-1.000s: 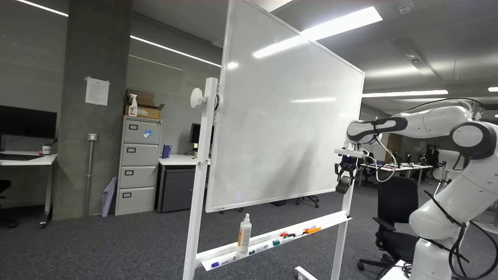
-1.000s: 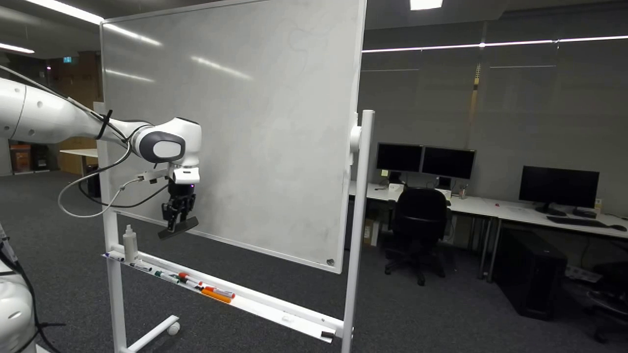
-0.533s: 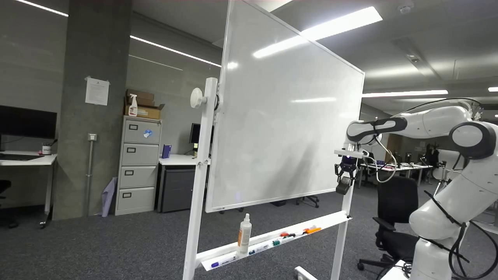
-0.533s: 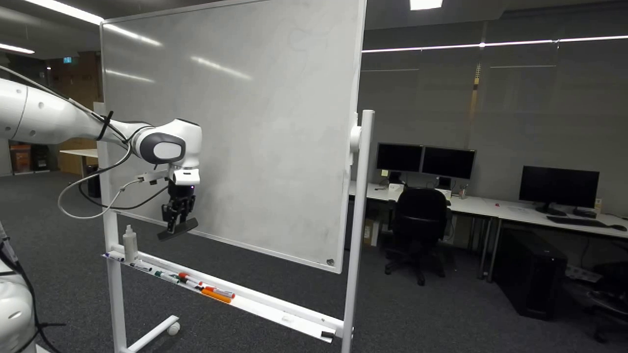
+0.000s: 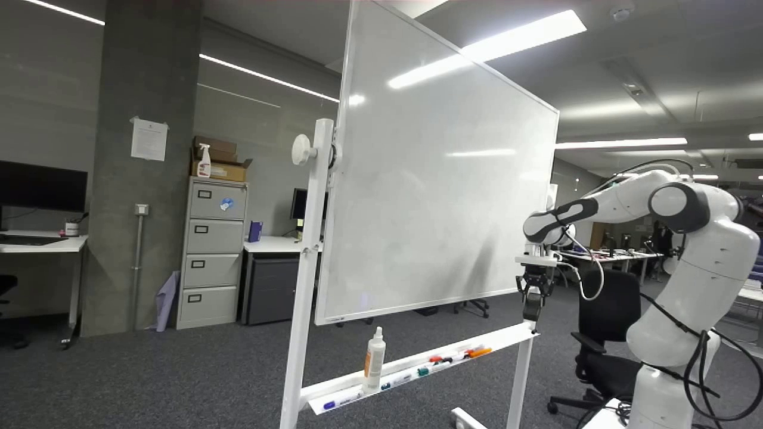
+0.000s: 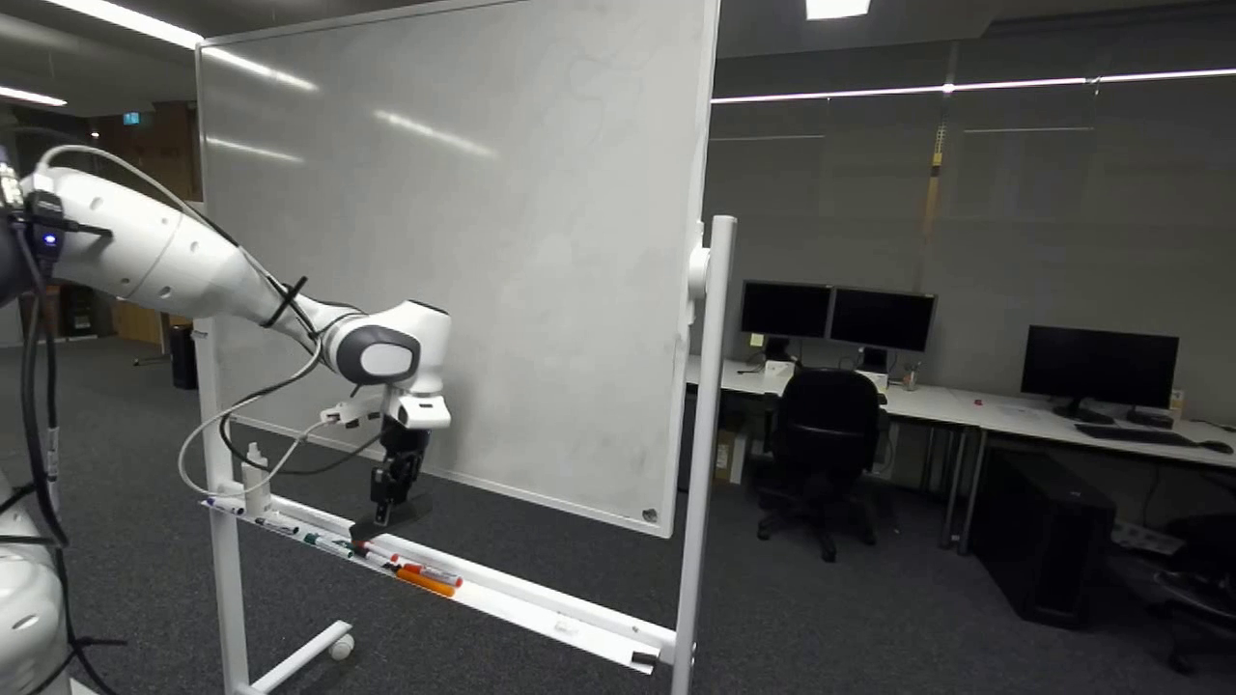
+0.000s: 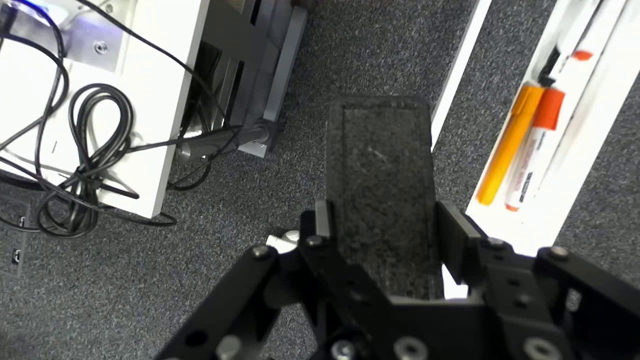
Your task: Use the black eraser to wipe the white board.
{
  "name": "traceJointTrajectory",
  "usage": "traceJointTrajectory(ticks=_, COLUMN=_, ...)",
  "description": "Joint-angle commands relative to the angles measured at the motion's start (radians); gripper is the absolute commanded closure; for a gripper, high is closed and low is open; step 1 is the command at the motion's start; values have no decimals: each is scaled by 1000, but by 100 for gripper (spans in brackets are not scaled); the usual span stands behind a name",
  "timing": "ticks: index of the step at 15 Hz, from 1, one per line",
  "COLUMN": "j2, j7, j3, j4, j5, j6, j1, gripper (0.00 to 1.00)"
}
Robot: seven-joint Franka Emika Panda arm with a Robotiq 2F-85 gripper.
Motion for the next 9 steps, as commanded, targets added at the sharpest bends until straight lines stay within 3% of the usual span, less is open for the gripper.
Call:
traceJointTrajectory(ticks=1, j2=223, j7=-35, j3=-66, j4=102, j5=-1, j6=89, j1=-22, gripper=70)
traceJointTrajectory(ticks=4, j2=362, j7=-28, j3=-109, j4=167, j5=79, j6=172, j1=-17, gripper=70)
traceJointTrajectory(ticks=9, j2=525, j7=-56, j3=-124, j4=268, j5=245, j6=302, j1=-23, gripper=70)
